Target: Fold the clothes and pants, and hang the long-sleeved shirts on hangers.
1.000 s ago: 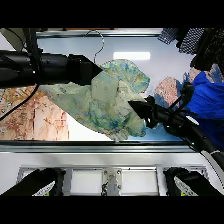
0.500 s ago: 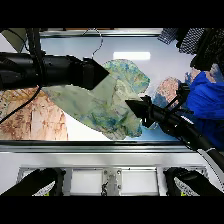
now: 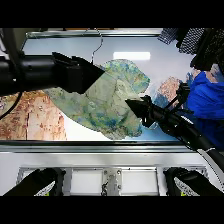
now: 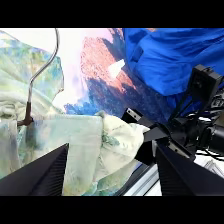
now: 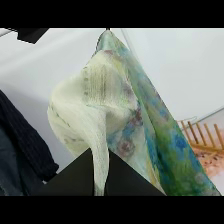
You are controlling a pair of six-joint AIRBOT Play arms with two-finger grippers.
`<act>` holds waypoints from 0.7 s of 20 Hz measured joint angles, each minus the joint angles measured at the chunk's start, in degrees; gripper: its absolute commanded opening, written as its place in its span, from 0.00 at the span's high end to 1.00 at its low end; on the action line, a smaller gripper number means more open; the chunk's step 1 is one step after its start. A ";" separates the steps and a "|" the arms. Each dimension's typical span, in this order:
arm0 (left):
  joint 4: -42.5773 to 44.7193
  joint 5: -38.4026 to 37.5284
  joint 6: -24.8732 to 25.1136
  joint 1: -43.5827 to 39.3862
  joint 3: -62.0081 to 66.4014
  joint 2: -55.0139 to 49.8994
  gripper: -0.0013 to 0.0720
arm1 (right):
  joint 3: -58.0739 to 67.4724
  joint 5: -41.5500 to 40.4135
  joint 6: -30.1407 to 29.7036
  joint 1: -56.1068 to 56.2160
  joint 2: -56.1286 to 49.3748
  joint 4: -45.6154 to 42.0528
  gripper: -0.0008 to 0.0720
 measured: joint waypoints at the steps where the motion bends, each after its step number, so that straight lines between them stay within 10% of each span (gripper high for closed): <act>1: 0.02 0.22 0.00 0.09 0.00 0.94 0.22 | 0.13 0.00 -0.04 -0.28 0.00 0.28 0.98; 5: 0.26 0.37 -0.02 2.36 -0.26 4.17 0.97 | 1.92 0.00 -0.70 -3.52 0.90 1.03 0.98; 14: 0.13 4.66 -0.07 9.33 -9.94 11.21 0.97 | 8.94 -1.18 -1.07 -22.58 6.62 1.60 0.98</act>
